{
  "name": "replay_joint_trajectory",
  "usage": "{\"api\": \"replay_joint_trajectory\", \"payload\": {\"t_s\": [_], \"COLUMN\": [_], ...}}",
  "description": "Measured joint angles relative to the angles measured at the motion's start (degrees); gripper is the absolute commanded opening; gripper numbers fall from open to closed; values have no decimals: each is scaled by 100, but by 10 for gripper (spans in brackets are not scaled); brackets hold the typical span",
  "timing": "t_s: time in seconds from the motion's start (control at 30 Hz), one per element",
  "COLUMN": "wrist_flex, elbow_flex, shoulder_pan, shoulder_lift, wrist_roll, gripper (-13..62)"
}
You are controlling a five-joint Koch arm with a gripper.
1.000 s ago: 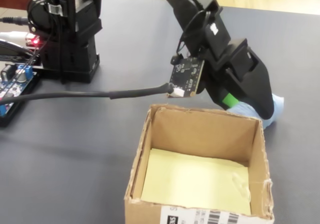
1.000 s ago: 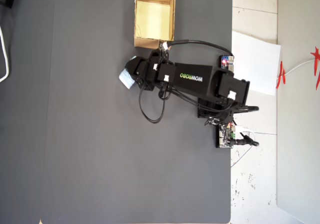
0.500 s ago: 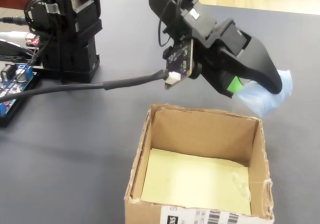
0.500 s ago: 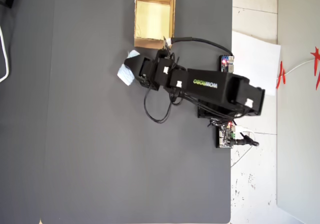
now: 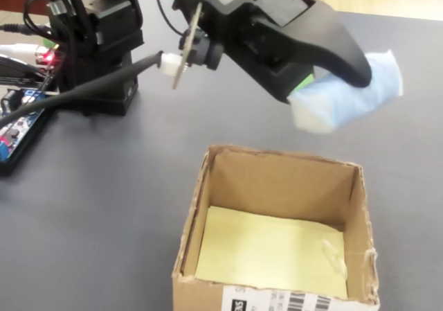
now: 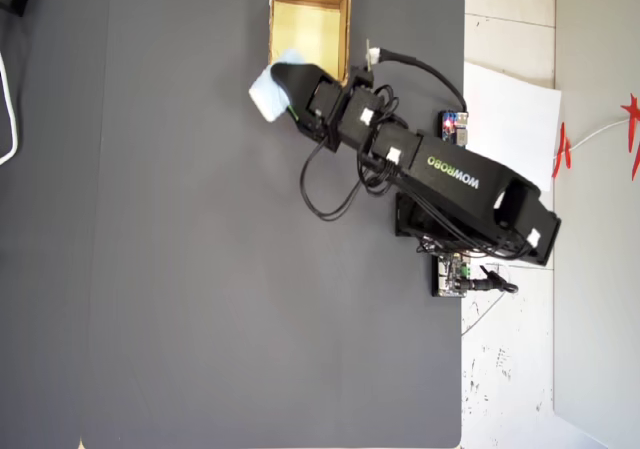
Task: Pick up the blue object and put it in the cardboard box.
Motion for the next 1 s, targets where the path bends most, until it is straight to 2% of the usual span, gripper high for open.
{"api": "replay_joint_trajectory", "payload": {"t_s": [0.13,0.23,0.33,0.47,0.57,0.8,1.0], "wrist_flex": [1397,1767,1775,1960,1951,1151,-299], "elbow_flex": [-396,-729,-712,-782,-782,-721,527], "shoulder_pan": [817,1107,1160,1248,1239,475,-650], "shoulder_lift": [0,-193,-272,-299,-299,-123,369], "wrist_roll": [-501,-703,-712,-712,-686,-158,562], "gripper": [101,106,246,308,308,324,341]}}
